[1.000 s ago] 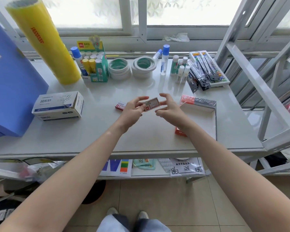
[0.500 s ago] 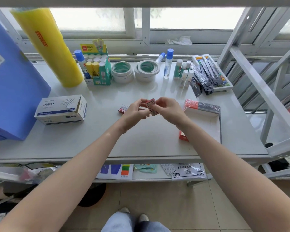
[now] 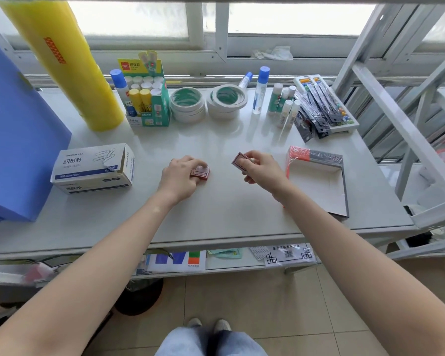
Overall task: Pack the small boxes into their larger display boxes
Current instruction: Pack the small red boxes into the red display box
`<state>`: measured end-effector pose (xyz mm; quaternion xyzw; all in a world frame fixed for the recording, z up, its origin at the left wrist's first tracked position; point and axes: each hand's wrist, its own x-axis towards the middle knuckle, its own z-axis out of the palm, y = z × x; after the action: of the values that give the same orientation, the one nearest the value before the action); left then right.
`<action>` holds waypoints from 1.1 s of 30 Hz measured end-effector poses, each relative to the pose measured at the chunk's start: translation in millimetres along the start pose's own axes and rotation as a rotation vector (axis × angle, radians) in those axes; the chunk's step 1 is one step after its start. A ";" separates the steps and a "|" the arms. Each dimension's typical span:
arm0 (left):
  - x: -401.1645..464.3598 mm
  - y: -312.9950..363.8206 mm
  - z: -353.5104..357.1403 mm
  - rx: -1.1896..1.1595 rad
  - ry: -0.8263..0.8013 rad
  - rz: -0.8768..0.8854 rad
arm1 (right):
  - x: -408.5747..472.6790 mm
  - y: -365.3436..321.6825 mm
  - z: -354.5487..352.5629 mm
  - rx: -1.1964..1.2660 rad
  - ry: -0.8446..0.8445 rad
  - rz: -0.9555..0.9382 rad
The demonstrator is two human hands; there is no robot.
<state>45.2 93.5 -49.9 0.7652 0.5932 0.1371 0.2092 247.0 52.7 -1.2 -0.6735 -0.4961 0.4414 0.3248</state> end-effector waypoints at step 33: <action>-34.1 72.9 -33.2 -1.072 -0.346 -0.018 | -73.5 -15.0 -14.4 0.206 0.123 0.048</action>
<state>83.2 50.6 15.6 0.5581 0.4039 0.2900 0.6644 245.8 -13.0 37.7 -0.6738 -0.4110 0.4557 0.4115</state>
